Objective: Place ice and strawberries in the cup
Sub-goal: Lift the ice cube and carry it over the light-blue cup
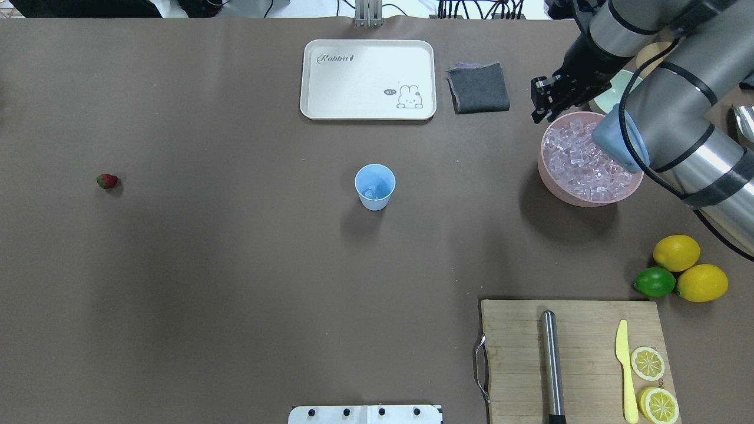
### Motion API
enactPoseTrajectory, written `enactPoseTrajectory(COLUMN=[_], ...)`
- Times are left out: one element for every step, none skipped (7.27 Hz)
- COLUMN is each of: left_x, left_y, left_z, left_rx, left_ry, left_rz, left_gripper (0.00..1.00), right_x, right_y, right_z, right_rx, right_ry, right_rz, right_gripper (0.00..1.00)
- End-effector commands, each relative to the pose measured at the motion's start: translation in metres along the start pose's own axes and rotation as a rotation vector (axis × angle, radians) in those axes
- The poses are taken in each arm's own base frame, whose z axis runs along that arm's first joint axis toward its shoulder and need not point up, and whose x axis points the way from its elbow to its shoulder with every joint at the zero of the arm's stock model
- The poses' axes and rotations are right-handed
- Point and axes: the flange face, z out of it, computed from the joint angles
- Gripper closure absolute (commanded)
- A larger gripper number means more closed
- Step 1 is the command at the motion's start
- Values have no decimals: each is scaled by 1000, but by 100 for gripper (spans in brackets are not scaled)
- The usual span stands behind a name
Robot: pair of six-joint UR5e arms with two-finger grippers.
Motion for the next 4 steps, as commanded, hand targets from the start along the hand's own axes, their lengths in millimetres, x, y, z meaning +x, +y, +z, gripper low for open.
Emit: enactPoseTrajectory(left_x=[0, 0, 0, 0], left_y=[0, 0, 0, 0], left_z=[1, 0, 0, 0], left_rx=[-1, -1, -1, -1], left_ry=[1, 0, 0, 0], left_rz=[1, 0, 0, 0], left_gripper=[2, 2, 2, 2], right_x=[-84, -109, -130, -152], right_y=[-8, -17, -21, -12], right_z=[8, 42, 83, 113], right_rx=[10, 58, 121, 131], right_ry=[-71, -124, -157, -153], right_rz=[10, 26, 56, 64], right_gripper=[100, 100, 100, 100])
